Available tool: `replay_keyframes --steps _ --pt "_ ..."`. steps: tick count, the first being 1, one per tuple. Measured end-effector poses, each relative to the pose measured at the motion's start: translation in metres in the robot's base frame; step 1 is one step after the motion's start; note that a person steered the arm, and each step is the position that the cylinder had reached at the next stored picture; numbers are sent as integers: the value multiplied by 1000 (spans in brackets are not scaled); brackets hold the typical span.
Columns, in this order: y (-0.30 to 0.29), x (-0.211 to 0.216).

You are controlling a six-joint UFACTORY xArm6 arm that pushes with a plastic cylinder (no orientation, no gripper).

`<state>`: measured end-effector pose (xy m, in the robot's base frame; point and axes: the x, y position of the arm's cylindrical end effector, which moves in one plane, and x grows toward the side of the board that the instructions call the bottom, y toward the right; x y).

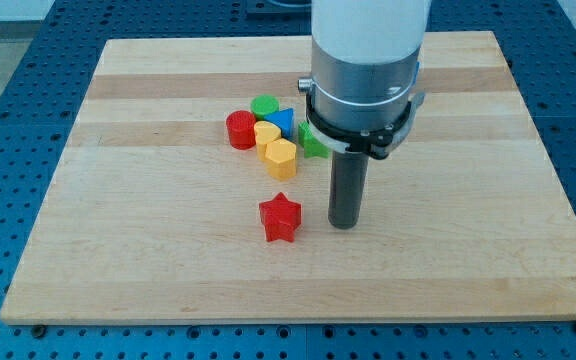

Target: Push the red star slightly left

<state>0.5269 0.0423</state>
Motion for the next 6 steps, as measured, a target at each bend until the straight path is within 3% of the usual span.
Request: replay_keyframes --steps 1,2,4,5,6 --pt "-45 40" --pt "-76 40" --pt "-127 -6" --pt "-143 -9" --pt "-143 70"
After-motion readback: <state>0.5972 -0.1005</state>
